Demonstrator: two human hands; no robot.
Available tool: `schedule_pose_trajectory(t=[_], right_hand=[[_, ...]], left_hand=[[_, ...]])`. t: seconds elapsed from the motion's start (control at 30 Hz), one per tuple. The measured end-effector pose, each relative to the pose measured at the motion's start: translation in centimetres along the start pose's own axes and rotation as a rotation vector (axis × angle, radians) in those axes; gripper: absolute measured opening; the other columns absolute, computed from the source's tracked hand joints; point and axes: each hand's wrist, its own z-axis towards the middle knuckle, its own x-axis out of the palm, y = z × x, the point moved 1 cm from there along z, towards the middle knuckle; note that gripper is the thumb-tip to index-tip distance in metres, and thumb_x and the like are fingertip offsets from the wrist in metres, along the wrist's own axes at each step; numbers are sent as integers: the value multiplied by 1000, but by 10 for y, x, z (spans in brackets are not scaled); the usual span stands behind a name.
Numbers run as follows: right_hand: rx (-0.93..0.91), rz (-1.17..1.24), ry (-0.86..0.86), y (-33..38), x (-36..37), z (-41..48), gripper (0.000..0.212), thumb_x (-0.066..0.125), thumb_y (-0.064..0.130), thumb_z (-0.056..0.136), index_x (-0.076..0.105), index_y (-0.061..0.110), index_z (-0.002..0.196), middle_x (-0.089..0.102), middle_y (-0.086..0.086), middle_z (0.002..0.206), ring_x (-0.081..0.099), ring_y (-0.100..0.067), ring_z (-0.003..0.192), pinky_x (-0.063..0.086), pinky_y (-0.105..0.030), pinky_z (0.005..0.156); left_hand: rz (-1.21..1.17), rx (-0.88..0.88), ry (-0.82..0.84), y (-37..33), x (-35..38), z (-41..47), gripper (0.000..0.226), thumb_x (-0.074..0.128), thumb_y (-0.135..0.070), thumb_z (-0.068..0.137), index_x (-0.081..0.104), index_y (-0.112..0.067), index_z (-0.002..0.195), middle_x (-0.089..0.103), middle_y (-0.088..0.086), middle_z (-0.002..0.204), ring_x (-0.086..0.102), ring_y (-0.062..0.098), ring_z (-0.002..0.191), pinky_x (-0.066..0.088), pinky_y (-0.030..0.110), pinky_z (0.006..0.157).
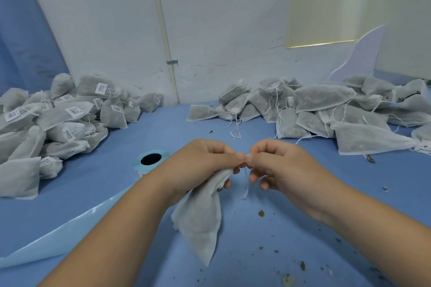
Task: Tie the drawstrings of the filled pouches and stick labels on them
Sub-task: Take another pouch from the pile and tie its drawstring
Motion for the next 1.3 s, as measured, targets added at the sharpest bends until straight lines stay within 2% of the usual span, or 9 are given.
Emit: schedule_pose_trajectory(t=[0.07,0.13,0.23,0.4,0.57,0.7,0.87,1.07,1.3], right_hand=[[1,11,-34,0,1,-1,14,66,13,82,62,20,70,70,-4,79,63,-13,66,43,-26,57],[-15,-33,-91,0,2,-2,12,65,10,80,61,17,71,69,-2,72,61,-11,62,43,-26,58],[-39,-91,-172,1,2,-2,12,64,5,79,61,14,72,65,2,61,59,-7,55,44,-21,54],[-60,-207,-202,0,1,-1,13,66,5,79,66,18,81,66,4,61,61,-8,58,47,-22,56],[-72,-331,-174,2,3,-3,18,64,8,78,73,23,71,69,-2,65,57,-4,54,47,-17,53],[-50,-409,-167,2,4,-4,25,62,10,77,72,32,71,69,0,64,56,-5,55,49,-24,60],[3,-453,-149,1,5,-3,21,62,13,78,72,29,69,69,1,63,57,-9,59,51,-34,66],[73,-388,-130,-3,2,0,14,63,14,80,71,16,69,68,3,60,60,-5,56,51,-23,61],[154,-228,-93,-6,-1,3,13,65,18,75,71,7,73,65,-1,61,58,-13,60,47,-26,62]], left_hand=[[21,2,4,0,1,0,25,72,-31,86,69,-6,82,67,-2,77,60,15,61,50,25,63],[45,-4,-16,1,3,0,30,72,-31,86,69,-1,86,68,-2,77,61,15,61,50,24,62],[78,-10,-35,1,5,0,22,71,-29,86,74,-8,81,69,-3,76,61,15,60,50,24,61],[132,15,-66,1,6,2,17,69,-28,86,76,-19,73,68,-5,72,58,13,56,49,23,58],[211,32,-100,1,8,3,16,68,-26,85,75,-17,73,67,-6,70,54,10,54,46,16,54],[267,22,-112,2,8,3,18,67,-26,86,75,-15,74,66,-10,66,53,9,52,46,19,55],[314,15,-140,3,7,3,22,69,-26,86,71,-9,71,65,-7,65,52,8,49,44,18,52],[448,59,-178,2,8,4,23,72,-30,83,70,-13,68,66,0,63,57,5,55,58,37,72],[485,81,-142,0,8,2,18,72,-29,84,73,-19,69,72,2,72,62,5,58,58,37,74]])
